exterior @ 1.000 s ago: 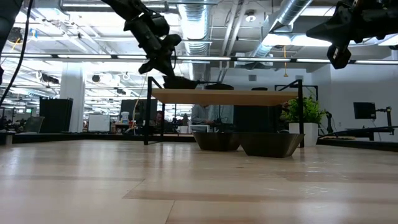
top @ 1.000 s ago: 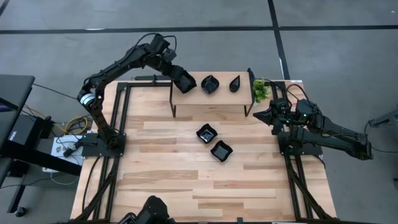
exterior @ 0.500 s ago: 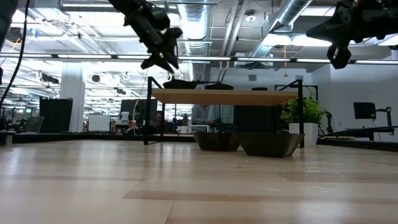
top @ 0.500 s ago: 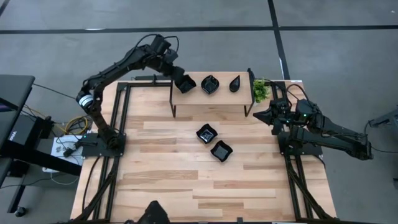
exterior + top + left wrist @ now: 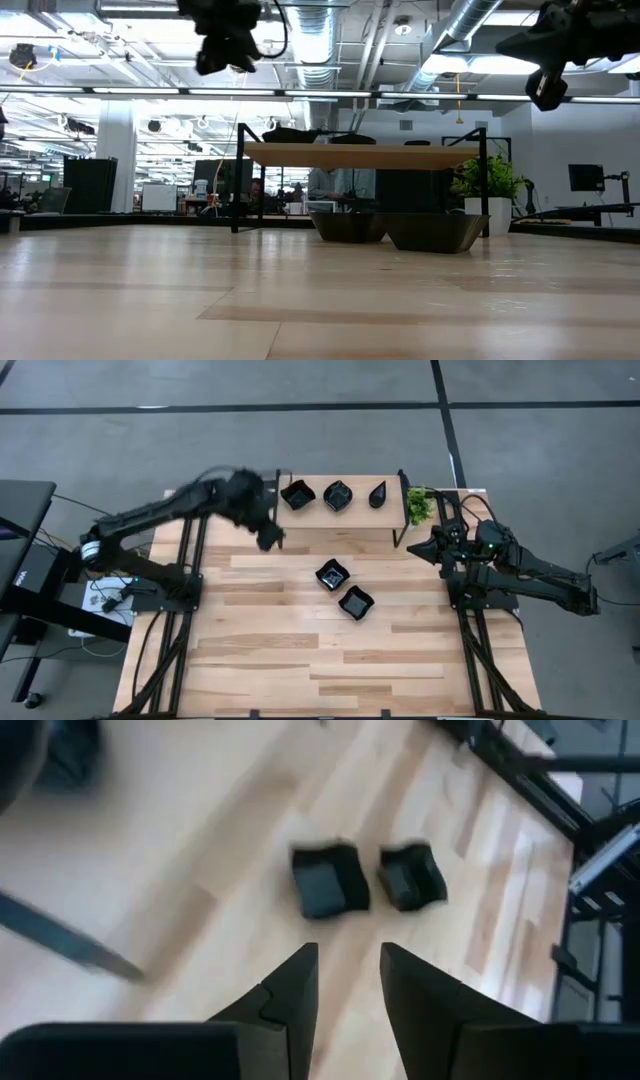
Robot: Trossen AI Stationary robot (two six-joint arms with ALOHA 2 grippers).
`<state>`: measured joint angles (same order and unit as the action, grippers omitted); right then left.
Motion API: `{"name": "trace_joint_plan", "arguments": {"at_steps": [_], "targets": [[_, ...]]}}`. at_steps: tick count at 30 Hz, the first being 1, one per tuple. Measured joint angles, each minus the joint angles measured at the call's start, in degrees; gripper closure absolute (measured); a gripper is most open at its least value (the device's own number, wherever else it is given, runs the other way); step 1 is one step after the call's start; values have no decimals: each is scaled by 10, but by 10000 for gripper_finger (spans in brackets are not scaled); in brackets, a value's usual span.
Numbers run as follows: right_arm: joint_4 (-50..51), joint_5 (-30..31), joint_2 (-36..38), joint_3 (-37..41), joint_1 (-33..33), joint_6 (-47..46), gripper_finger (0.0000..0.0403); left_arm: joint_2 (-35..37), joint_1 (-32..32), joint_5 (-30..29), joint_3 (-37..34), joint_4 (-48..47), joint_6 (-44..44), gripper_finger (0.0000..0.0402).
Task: Pick & Place Mini shaped plates
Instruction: Stack the top black distorted square plate on top of the other black distorted square plates on the shelf
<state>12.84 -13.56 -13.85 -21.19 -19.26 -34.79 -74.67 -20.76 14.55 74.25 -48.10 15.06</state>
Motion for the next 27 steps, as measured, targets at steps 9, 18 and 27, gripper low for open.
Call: {"name": "trace_joint_plan", "arguments": {"at_steps": [9, 18, 27], "targets": [[-1, 1, 0, 0, 18, -4, 401, 54, 149, -63, -214, 242, 182, 290], [0, 16, 0, 0, 37, -8, 401, 3, 165, -120, -278, 439, 229, 295], [1, 20, 0, 0, 38, -8, 401, -139, 170, -90, -239, 546, 210, 315]]}}
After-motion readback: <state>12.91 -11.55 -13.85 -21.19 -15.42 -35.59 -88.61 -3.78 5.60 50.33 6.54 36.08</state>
